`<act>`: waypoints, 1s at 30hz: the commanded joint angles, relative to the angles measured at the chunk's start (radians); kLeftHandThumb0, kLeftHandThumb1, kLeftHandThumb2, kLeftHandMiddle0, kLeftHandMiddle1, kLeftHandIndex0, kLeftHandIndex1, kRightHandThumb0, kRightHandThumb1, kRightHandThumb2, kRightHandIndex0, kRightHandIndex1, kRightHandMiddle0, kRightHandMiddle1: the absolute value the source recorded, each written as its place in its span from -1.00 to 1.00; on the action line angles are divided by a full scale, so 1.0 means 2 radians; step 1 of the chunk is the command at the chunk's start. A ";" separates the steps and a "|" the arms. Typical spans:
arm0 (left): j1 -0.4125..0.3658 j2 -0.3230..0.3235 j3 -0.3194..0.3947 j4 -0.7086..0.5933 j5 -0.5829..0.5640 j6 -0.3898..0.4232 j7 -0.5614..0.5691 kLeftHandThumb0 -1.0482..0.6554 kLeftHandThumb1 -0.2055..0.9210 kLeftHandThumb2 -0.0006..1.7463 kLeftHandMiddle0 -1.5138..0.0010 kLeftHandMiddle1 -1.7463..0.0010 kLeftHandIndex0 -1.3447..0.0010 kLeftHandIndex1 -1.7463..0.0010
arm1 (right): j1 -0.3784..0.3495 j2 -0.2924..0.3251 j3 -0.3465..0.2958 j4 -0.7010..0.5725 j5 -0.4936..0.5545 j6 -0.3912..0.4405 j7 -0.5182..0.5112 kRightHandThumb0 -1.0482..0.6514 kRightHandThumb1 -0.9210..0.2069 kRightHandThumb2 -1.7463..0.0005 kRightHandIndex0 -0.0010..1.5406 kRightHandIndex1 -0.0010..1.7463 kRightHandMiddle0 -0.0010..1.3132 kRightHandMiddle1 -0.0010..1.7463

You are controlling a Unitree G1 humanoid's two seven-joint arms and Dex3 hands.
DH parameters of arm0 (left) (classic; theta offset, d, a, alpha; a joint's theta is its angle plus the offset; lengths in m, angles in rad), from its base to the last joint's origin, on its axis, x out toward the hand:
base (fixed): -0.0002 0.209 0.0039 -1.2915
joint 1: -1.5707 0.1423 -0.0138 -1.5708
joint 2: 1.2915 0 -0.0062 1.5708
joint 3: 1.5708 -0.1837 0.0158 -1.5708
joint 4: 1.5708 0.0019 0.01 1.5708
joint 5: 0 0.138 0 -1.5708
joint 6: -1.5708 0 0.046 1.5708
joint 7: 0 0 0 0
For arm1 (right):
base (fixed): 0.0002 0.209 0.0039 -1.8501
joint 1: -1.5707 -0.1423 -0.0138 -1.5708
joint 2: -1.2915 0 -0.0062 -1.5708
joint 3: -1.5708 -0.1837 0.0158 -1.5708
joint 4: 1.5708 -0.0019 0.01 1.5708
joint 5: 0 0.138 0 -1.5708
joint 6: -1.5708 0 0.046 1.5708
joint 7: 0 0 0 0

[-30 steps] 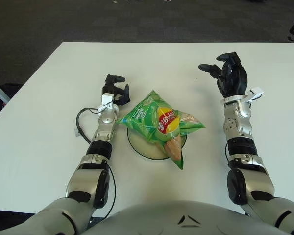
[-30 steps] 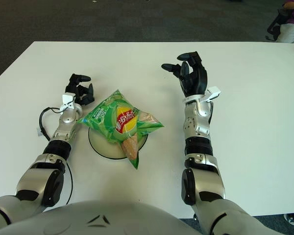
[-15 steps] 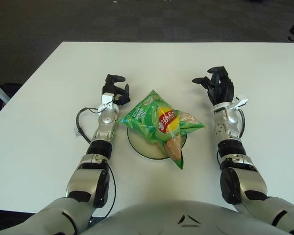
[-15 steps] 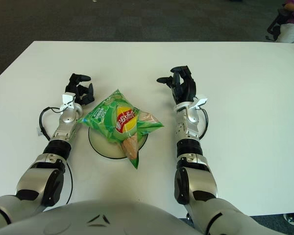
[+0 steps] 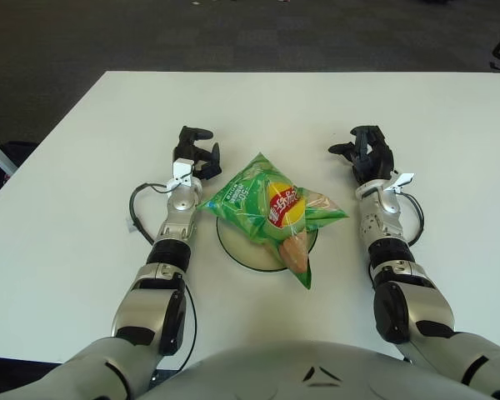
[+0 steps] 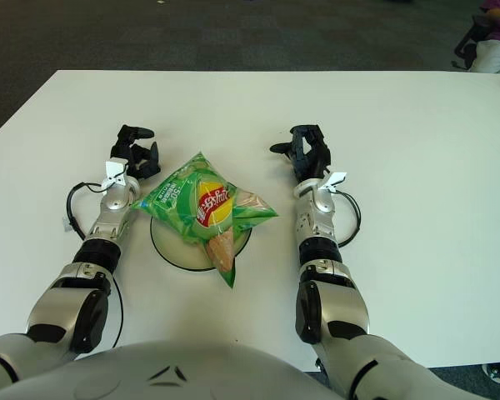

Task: Put the snack into the plate.

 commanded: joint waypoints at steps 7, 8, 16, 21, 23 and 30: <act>0.014 -0.002 -0.002 -0.030 -0.003 -0.001 -0.010 0.22 0.19 0.24 0.30 -0.96 0.41 -0.81 | 0.053 0.002 0.021 -0.080 -0.041 0.008 -0.030 -0.18 -1.00 0.55 0.04 0.48 -0.49 0.84; 0.015 -0.003 -0.002 -0.031 -0.004 -0.002 -0.011 0.22 0.19 0.24 0.30 -0.96 0.41 -0.81 | 0.059 0.001 0.025 -0.088 -0.051 0.010 -0.037 -0.18 -1.00 0.55 0.03 0.48 -0.49 0.84; 0.016 -0.007 0.001 -0.038 -0.011 -0.002 -0.021 0.22 0.20 0.24 0.30 -0.96 0.42 -0.81 | 0.097 -0.021 0.071 -0.145 -0.169 0.053 -0.112 -0.18 -1.00 0.55 -0.01 0.49 -0.48 0.84; 0.017 -0.008 0.001 -0.040 -0.011 0.000 -0.022 0.22 0.20 0.24 0.30 -0.96 0.42 -0.81 | 0.102 -0.023 0.078 -0.149 -0.183 0.058 -0.125 -0.18 -1.00 0.56 -0.03 0.53 -0.47 0.84; 0.016 -0.008 0.002 -0.039 -0.011 0.000 -0.023 0.22 0.20 0.24 0.30 -0.96 0.42 -0.81 | 0.102 -0.024 0.079 -0.148 -0.186 0.057 -0.129 -0.18 -1.00 0.56 -0.02 0.56 -0.47 0.83; 0.017 -0.008 0.001 -0.041 -0.009 0.001 -0.023 0.22 0.20 0.23 0.30 -0.96 0.42 -0.81 | 0.102 -0.024 0.082 -0.146 -0.189 0.058 -0.139 -0.18 -1.00 0.58 -0.02 0.69 -0.45 0.82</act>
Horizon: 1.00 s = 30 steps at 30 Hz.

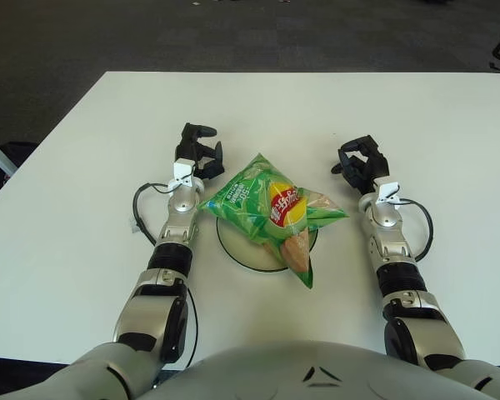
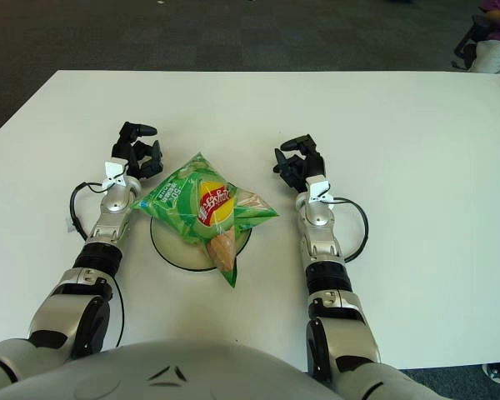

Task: Put the snack into the plate.

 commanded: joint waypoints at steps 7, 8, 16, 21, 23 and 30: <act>0.004 0.002 0.001 -0.010 -0.001 0.006 -0.003 0.22 0.21 0.23 0.31 -0.97 0.42 -0.80 | 0.002 -0.004 0.002 0.000 -0.006 0.006 -0.016 -0.18 -1.00 0.58 -0.01 0.72 -0.44 0.81; 0.004 0.002 0.001 -0.010 -0.001 0.006 -0.003 0.22 0.21 0.23 0.31 -0.97 0.42 -0.80 | 0.002 -0.005 0.002 0.001 -0.006 0.006 -0.017 -0.18 -1.00 0.59 -0.01 0.72 -0.44 0.81; 0.007 0.002 0.000 -0.017 0.000 0.011 -0.003 0.22 0.21 0.23 0.31 -0.97 0.42 -0.80 | 0.003 -0.004 0.005 -0.001 -0.007 0.011 -0.024 -0.18 -1.00 0.60 0.00 0.73 -0.41 0.79; 0.009 0.002 0.000 -0.021 0.001 0.015 -0.003 0.22 0.22 0.22 0.31 -0.97 0.42 -0.80 | 0.005 -0.004 0.007 -0.005 -0.008 0.015 -0.027 -0.18 -1.00 0.61 0.00 0.73 -0.40 0.78; 0.010 0.002 0.000 -0.024 0.001 0.017 -0.004 0.22 0.22 0.22 0.32 -0.97 0.42 -0.80 | 0.005 -0.004 0.007 -0.007 -0.007 0.017 -0.027 -0.18 -1.00 0.61 0.01 0.73 -0.40 0.78; 0.012 0.002 -0.001 -0.032 0.001 0.022 -0.006 0.22 0.22 0.22 0.32 -0.96 0.42 -0.80 | 0.008 -0.006 0.008 -0.016 -0.007 0.024 -0.026 -0.18 -1.00 0.62 0.01 0.73 -0.39 0.77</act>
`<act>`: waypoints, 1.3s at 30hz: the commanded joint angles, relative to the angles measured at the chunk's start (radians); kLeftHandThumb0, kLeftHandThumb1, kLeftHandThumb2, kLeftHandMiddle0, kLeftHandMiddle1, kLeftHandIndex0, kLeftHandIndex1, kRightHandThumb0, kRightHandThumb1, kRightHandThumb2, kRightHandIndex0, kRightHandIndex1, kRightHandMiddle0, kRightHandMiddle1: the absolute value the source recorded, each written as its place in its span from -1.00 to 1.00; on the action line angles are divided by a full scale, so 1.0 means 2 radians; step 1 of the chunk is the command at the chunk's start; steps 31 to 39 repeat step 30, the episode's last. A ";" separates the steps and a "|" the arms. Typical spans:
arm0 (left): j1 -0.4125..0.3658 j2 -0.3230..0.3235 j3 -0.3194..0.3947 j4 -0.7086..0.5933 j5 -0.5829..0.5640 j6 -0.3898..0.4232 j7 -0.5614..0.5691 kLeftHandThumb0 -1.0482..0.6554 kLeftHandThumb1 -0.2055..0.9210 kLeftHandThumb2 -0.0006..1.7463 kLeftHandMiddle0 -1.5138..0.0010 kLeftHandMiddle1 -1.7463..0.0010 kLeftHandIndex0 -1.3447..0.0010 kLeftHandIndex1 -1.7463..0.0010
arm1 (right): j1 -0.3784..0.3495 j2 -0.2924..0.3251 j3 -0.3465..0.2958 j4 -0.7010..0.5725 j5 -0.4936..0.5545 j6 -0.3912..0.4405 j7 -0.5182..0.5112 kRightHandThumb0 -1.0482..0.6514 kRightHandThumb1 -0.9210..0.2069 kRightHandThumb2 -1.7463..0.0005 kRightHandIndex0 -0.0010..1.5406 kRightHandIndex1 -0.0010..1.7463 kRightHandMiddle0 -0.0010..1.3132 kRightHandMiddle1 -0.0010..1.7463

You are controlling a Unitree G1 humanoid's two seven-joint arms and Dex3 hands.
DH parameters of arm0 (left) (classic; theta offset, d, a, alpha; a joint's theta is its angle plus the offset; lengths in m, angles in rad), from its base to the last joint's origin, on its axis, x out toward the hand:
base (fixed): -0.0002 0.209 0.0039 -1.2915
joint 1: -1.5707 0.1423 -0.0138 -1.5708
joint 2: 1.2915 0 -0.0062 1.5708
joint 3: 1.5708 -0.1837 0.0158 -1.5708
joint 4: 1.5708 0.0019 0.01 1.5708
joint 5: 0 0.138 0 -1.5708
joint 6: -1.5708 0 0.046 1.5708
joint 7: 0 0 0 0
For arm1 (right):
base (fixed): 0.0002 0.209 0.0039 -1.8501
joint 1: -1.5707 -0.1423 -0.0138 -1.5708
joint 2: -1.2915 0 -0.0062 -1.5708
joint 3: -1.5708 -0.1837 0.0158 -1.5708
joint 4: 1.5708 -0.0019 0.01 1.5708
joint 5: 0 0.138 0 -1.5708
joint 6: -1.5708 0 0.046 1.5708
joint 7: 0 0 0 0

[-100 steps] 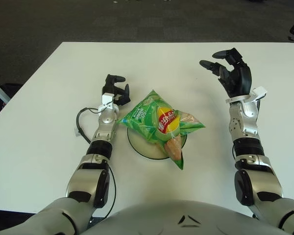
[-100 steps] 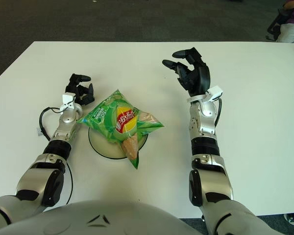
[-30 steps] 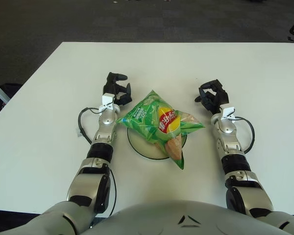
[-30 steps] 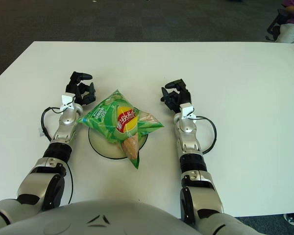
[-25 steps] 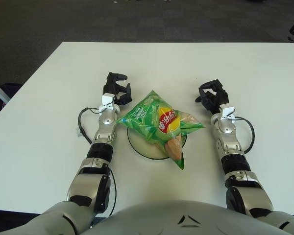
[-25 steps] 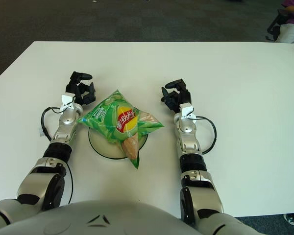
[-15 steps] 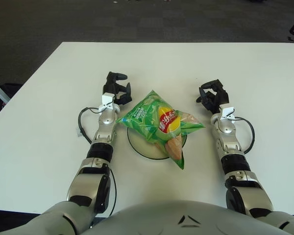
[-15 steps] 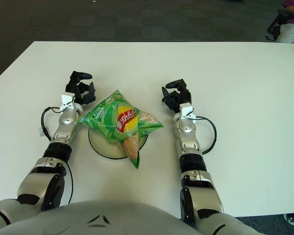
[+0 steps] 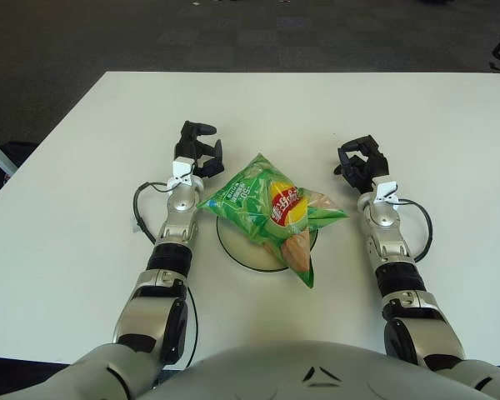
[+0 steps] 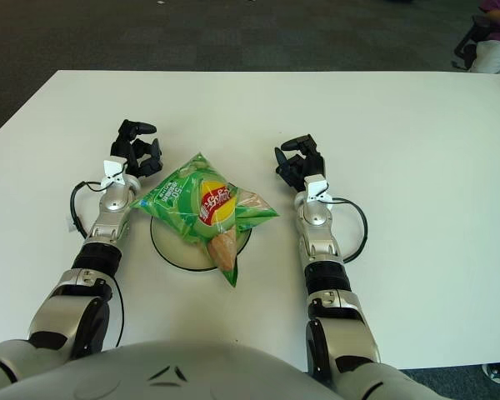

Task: Put the snack into the plate.

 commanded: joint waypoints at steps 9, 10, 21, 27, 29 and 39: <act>0.009 0.002 0.000 -0.013 -0.001 0.010 -0.007 0.22 0.24 0.20 0.32 -0.96 0.42 -0.79 | 0.012 -0.006 -0.001 -0.025 -0.005 0.016 -0.003 -0.18 -1.00 0.63 0.02 0.73 -0.37 0.76; 0.010 0.002 0.001 -0.014 -0.002 0.010 -0.008 0.22 0.24 0.19 0.32 -0.96 0.43 -0.79 | 0.013 -0.006 -0.001 -0.029 -0.005 0.017 -0.004 -0.18 -1.00 0.63 0.02 0.73 -0.37 0.76; 0.013 0.001 0.001 -0.024 -0.006 0.011 -0.017 0.22 0.26 0.18 0.32 -0.95 0.43 -0.79 | 0.016 -0.009 -0.001 -0.042 -0.006 0.023 -0.004 -0.18 -1.00 0.63 0.01 0.74 -0.38 0.76; 0.015 0.000 0.001 -0.028 -0.006 0.013 -0.017 0.22 0.25 0.18 0.32 -0.95 0.43 -0.79 | 0.018 -0.011 -0.003 -0.054 0.002 0.048 0.005 -0.18 -1.00 0.63 0.00 0.74 -0.37 0.76; 0.015 -0.001 0.001 -0.030 -0.006 0.015 -0.017 0.22 0.25 0.18 0.32 -0.95 0.43 -0.79 | 0.019 -0.019 0.001 -0.064 0.007 0.079 0.025 -0.18 -1.00 0.63 0.00 0.74 -0.37 0.76; 0.015 -0.001 0.000 -0.030 -0.006 0.015 -0.017 0.22 0.25 0.18 0.32 -0.95 0.43 -0.79 | 0.020 -0.023 0.004 -0.068 0.008 0.091 0.035 -0.18 -1.00 0.63 0.00 0.74 -0.37 0.75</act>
